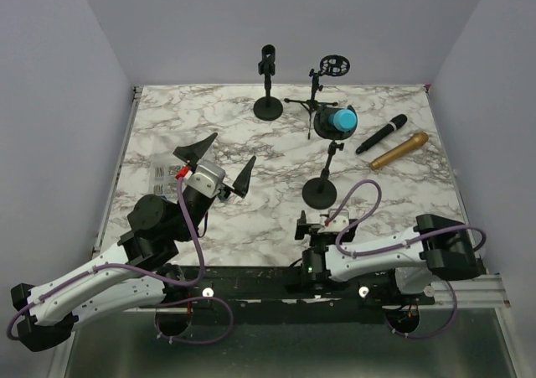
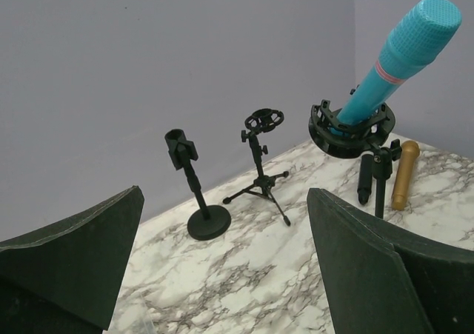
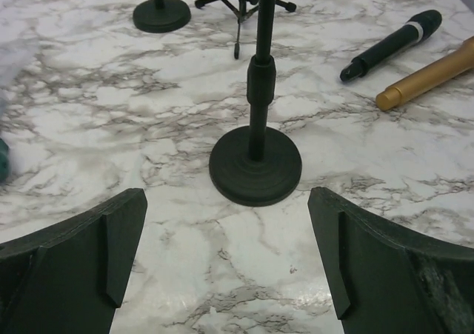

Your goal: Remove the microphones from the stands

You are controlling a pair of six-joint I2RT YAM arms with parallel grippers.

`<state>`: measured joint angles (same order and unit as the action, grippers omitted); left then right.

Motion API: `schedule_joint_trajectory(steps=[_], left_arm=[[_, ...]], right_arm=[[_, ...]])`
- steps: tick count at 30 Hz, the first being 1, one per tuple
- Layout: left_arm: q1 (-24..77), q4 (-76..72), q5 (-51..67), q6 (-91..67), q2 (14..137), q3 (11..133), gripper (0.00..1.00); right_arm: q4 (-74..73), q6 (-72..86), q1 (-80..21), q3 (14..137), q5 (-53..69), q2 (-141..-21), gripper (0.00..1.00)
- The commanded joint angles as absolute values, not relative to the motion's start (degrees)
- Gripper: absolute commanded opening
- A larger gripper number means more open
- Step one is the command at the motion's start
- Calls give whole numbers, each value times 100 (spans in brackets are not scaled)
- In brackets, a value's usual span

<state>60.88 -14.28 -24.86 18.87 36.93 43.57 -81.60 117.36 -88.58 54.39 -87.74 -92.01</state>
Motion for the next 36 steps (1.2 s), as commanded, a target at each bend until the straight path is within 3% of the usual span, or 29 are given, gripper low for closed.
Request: schedule_joint_trajectory(steps=[1, 5, 15, 18, 20, 24, 29, 31, 35, 36], left_arm=[[6101, -1560, -2533, 1875, 3755, 4331, 97], [6105, -1564, -2544, 1868, 3945, 4324, 97], [6103, -1494, -2555, 1852, 4257, 4351, 96], [6106, -1485, -2536, 1846, 4285, 4359, 97], [6105, -1462, -2499, 1795, 4298, 4372, 97], [6105, -1398, -2430, 1725, 4325, 4385, 97], [6106, -1414, -2457, 1583, 4399, 4400, 99], [6106, -1237, -2383, 1413, 4429, 4519, 98], [6108, -1032, -2353, 974, 4438, 4715, 99], [6100, -1000, -2365, 862, 4408, 4755, 99]], right_arm=[[-8131, 13961, -9000, 5392, -9392, -8698, 100], [-7898, 16136, -8980, 4507, -9817, -8105, 100], [-6338, 15905, -9076, 4435, -9097, -6837, 100], [-6790, 14882, -9227, 4879, -9345, -6770, 100], [-8052, 15029, -9403, 5215, -9770, -7041, 100], [-8143, 11808, -9877, 6053, -10061, -7701, 100], [-8137, 9614, -9946, 6680, -10098, -8260, 100], [-8139, 10342, -9704, 6806, -10103, -8133, 100], [-8015, 14869, -9410, 5784, -10097, -7045, 100], [-7776, 15229, -9356, 5674, -10099, -6931, 100]])
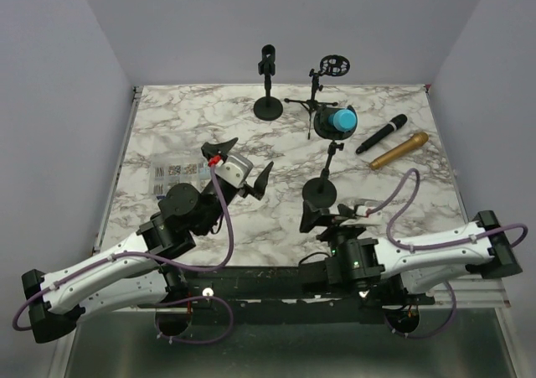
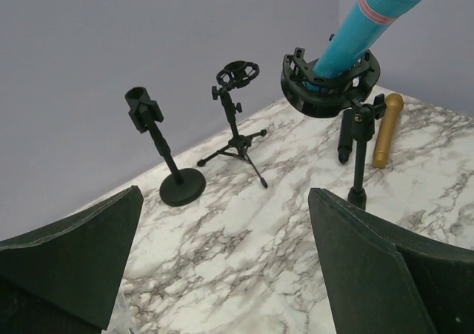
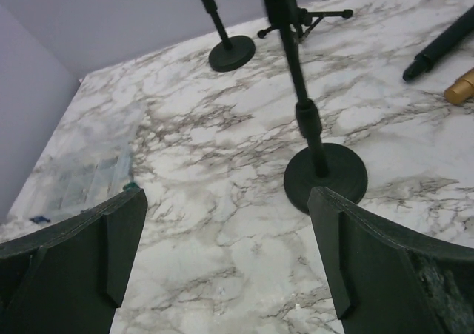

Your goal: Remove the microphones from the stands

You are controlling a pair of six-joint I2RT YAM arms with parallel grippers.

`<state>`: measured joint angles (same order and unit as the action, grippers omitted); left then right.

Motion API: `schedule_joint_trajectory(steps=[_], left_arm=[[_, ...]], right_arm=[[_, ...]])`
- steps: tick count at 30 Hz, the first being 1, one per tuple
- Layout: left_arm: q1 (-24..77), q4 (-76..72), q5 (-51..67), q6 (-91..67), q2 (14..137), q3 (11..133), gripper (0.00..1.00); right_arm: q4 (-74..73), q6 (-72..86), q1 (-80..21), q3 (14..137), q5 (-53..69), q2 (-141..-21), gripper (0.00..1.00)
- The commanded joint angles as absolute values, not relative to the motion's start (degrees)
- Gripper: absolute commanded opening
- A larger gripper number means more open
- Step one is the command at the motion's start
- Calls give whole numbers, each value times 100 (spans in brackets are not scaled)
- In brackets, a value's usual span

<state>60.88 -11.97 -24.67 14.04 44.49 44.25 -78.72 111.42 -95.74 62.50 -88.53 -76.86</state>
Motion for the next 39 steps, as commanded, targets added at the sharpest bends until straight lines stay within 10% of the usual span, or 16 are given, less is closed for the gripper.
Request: schedule_joint_trajectory(steps=[1, 7, 18, 24, 39], left_arm=[[6106, -969, -2368, 753, 4387, 4804, 99], [6100, -540, -2203, 256, 4320, 5182, 99], [6094, 1379, -2441, -809, 3437, 5709, 99], [6086, 1846, -2923, -888, 2577, 5772, 98], [6082, 1212, -3099, 219, 3237, 5923, 99]], right_arm=[[-7451, 15417, -9270, 5629, -10099, -6901, 100], [-5052, 16116, -8736, 5290, -9405, -7053, 100], [7681, 11092, -5727, 3764, -652, -9778, 100], [6492, 9661, -5755, 4565, 446, -9888, 100], [2481, 6355, -6416, 2891, -1676, -6457, 100]])
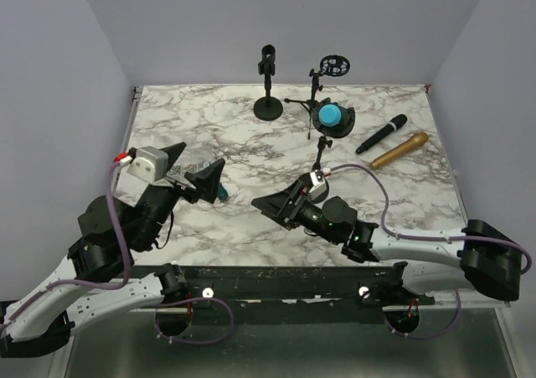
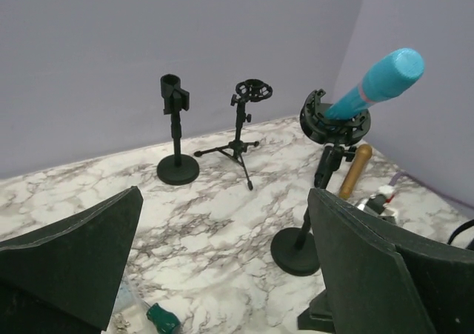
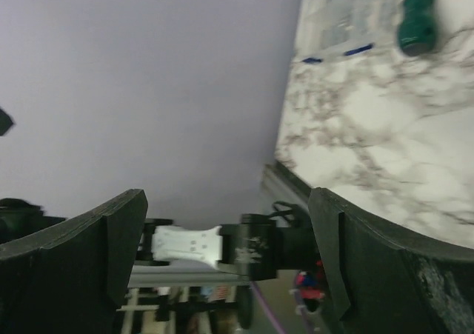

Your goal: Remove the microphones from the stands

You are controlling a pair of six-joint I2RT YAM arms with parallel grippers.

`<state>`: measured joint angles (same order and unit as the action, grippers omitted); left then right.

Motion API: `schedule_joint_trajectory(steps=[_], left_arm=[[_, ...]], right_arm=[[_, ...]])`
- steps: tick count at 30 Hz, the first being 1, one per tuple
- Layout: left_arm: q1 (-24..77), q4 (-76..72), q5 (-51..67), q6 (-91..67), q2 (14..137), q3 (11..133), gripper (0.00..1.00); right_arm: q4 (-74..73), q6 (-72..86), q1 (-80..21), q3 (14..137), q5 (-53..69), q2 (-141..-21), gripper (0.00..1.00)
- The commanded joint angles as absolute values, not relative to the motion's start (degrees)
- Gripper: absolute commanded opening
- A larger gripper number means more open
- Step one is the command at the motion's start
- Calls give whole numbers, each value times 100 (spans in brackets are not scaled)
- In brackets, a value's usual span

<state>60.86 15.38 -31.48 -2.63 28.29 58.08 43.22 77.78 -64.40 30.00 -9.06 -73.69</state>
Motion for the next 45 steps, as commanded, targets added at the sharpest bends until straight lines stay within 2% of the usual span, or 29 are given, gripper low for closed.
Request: schedule_joint_trajectory(steps=[1, 7, 11, 16, 20, 23, 28, 30, 35, 45], left_arm=[[6079, 1098, -3043, 305, 3346, 5947, 99], [6023, 507, -2835, 1162, 4083, 6202, 99], [5856, 185, -2633, 1596, 4515, 6343, 99], [5446, -142, -2331, 1534, 4713, 6054, 99], [5137, -410, -2244, 1279, 4536, 5452, 99], [5041, -565, -2238, 1258, 4431, 5101, 99], [5036, -682, -2248, 1384, 4420, 4926, 99], [5041, -710, -2182, 1408, 4404, 4868, 99], [5062, -794, -2196, 1474, 4322, 4753, 99], [5108, -879, -2214, 1582, 4201, 4685, 98]], right_arm=[[1908, 5993, -6416, 2883, -1971, -6185, 100], [-711, 4334, -6416, 2744, -3769, -3992, 100], [-1644, 3794, -6416, 2965, -4505, -2999, 100], [-1938, 3172, -6409, 3541, -4863, -2810, 100], [-1943, 2266, -6414, 4040, -5519, -3256, 100], [-1435, 1274, -6411, 4407, -5805, -3706, 100], [844, -1123, -6376, 4372, -5592, -4322, 100], [1555, -1629, -6238, 4392, -5273, -4561, 100], [3084, -2172, -5829, 4242, -4462, -4849, 100], [3417, -2228, -5001, 4743, -3430, -5694, 95]])
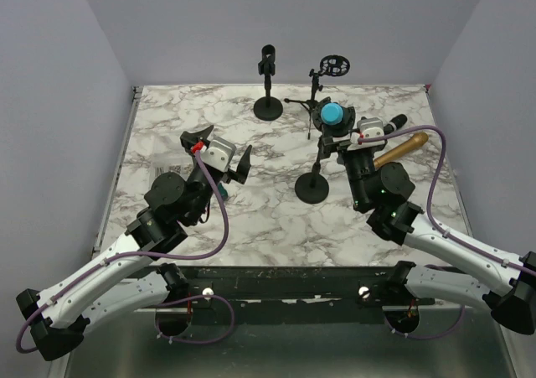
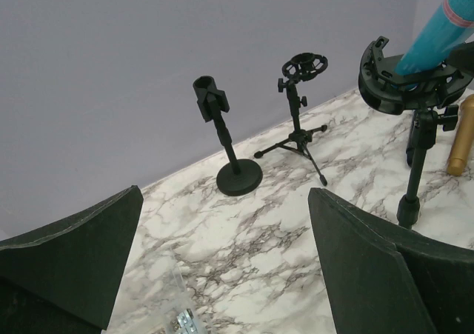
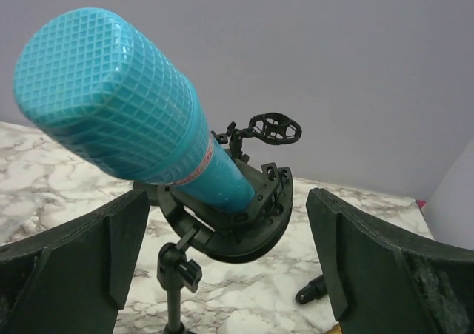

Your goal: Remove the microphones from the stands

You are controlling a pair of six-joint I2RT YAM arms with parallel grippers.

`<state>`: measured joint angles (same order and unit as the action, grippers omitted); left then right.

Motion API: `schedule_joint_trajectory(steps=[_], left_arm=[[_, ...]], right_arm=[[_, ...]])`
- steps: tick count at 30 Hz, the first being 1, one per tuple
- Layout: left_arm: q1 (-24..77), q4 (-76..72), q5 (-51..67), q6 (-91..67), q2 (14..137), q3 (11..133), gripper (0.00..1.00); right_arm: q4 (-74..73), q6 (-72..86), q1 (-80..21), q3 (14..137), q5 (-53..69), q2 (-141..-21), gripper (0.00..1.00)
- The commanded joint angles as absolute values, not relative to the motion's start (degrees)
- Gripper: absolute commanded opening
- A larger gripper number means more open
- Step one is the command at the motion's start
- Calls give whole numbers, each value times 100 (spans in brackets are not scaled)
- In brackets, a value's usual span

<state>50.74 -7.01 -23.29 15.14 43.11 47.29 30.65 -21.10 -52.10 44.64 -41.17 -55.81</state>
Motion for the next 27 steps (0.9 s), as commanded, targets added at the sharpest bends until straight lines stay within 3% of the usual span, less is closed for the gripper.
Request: schedule_joint_trajectory(steps=[1, 10, 17, 23, 27], left_arm=[[5111, -879, -2214, 1583, 4189, 4685, 99], [5142, -914, -2239, 1617, 4157, 4649, 99], [5153, -945, -2215, 1644, 4180, 4631, 99], [5150, -949, -2175, 1657, 4180, 4620, 99], [5150, -969, -2180, 1670, 4215, 4605, 99]], right_arm=[[3453, -2246, -4973, 4763, -3353, -5741, 95], [4323, -2692, -4734, 4801, -3011, -6360, 87], [5113, -3185, -4729, 4509, -2695, -6411, 65], [5432, -3588, -4734, 4340, -2557, -6387, 54], [5440, -3660, -4729, 4353, -2466, -6377, 39]])
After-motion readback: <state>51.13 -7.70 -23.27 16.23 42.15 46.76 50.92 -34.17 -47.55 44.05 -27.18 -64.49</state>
